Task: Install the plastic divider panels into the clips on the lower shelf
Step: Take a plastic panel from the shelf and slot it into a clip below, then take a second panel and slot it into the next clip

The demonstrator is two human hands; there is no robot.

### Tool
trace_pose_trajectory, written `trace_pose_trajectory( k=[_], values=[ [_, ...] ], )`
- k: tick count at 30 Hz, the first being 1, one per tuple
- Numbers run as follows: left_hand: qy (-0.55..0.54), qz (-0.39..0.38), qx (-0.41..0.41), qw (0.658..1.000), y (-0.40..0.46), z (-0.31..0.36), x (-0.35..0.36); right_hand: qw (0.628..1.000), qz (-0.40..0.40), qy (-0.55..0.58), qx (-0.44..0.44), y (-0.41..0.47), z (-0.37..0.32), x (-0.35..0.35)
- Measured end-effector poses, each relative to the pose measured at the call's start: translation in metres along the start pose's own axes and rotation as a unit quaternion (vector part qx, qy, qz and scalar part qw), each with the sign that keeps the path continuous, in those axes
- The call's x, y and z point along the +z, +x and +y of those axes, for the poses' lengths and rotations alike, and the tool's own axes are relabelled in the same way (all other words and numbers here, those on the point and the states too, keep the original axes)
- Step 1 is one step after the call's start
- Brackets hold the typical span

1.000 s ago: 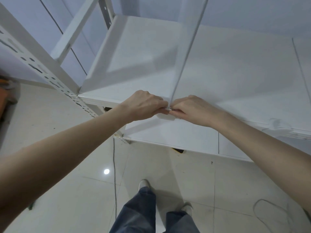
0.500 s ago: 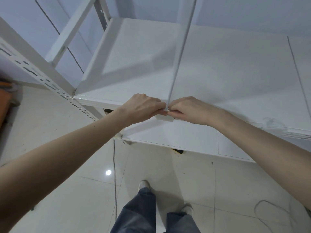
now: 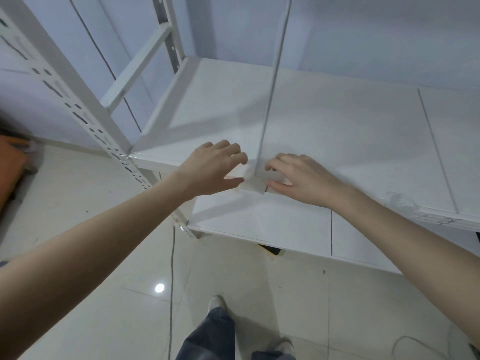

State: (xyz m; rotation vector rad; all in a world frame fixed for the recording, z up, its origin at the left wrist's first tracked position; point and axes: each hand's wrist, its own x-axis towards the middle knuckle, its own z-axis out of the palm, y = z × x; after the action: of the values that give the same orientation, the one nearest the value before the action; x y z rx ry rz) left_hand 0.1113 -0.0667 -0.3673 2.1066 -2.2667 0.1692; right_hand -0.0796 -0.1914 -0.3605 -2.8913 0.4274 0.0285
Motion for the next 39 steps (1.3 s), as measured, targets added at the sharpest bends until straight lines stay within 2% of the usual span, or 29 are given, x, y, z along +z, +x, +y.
trace_pose_trajectory(
  k=[3,8,14,19,29,39],
  values=[
    [0.017,0.056,-0.018,0.998,-0.014,0.008,-0.029,0.999,0.034,-0.005,-0.009,-0.014,-0.007,-0.024],
    [0.053,0.088,-0.079,0.992,-0.034,0.039,-0.097,0.992,0.112,-0.05,-0.028,-0.043,-0.026,-0.084],
    [0.106,0.166,-0.122,0.973,-0.055,0.068,-0.18,0.981,0.175,-0.071,-0.033,-0.086,-0.062,-0.166],
    [0.133,0.233,-0.127,0.955,-0.063,0.072,-0.243,0.97,0.221,-0.098,-0.023,-0.113,-0.095,-0.216],
    [0.112,0.315,-0.094,0.938,-0.068,0.035,-0.334,0.936,0.33,-0.122,-0.021,-0.093,-0.158,-0.299],
    [0.129,0.325,-0.074,0.934,-0.042,-0.035,-0.355,0.924,0.338,-0.169,0.052,-0.021,-0.181,-0.328]
  ],
)
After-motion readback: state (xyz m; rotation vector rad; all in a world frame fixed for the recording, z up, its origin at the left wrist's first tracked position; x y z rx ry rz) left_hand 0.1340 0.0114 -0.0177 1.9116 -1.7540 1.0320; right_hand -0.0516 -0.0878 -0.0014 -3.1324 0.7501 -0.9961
